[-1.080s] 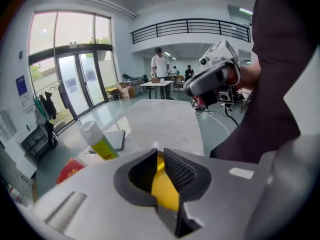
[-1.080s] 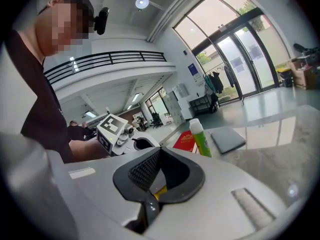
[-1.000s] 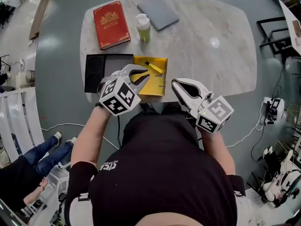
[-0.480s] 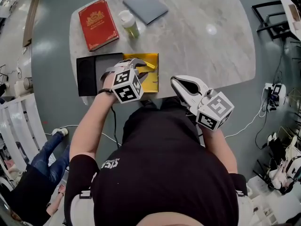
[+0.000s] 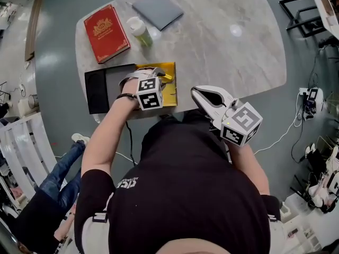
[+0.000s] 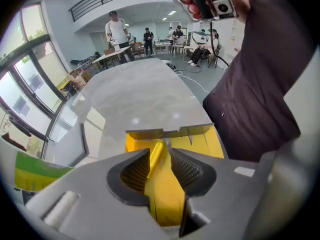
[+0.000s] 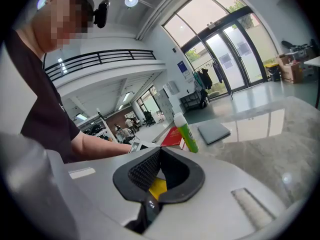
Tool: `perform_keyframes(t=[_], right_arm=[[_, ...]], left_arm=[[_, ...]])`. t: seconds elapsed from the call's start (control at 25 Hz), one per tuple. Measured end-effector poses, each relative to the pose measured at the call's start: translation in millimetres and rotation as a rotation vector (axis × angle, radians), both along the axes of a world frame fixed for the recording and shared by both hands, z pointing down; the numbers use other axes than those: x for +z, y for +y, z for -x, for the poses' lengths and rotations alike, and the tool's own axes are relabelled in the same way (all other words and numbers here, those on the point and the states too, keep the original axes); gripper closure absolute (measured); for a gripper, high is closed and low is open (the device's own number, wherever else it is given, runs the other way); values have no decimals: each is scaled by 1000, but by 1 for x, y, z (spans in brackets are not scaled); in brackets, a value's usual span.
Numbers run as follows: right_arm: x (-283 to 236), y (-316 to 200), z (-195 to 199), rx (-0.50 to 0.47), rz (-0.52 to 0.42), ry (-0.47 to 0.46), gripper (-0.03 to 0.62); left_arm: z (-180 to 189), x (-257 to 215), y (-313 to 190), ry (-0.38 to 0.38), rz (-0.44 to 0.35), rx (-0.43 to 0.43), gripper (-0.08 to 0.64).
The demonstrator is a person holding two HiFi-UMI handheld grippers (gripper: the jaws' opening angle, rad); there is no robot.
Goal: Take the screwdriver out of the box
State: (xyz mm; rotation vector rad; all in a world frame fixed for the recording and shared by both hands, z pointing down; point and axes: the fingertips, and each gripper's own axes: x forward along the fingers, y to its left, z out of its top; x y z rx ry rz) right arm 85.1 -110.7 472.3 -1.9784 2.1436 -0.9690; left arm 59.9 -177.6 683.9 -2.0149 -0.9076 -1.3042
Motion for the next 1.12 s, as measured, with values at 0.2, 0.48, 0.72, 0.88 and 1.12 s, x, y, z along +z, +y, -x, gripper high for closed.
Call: perform_keyframes(t=[0.2, 0.48, 0.72, 0.88, 1.12], right_arm=[[0, 8, -7, 35, 7, -2, 577], [2, 10, -11, 51, 9, -2, 577], [4, 12, -14, 64, 9, -4, 577], [3, 10, -16, 62, 11, -5, 577], [7, 10, -14, 56, 16, -12, 577]], left_arm=[[-3, 23, 2, -54, -29, 50, 430], [-13, 43, -5, -58, -113, 64, 420], [-8, 54, 2, -78, -152, 124, 420], [-7, 61, 2, -91, -168, 131, 420], [-5, 66, 2, -107, -154, 120, 442]])
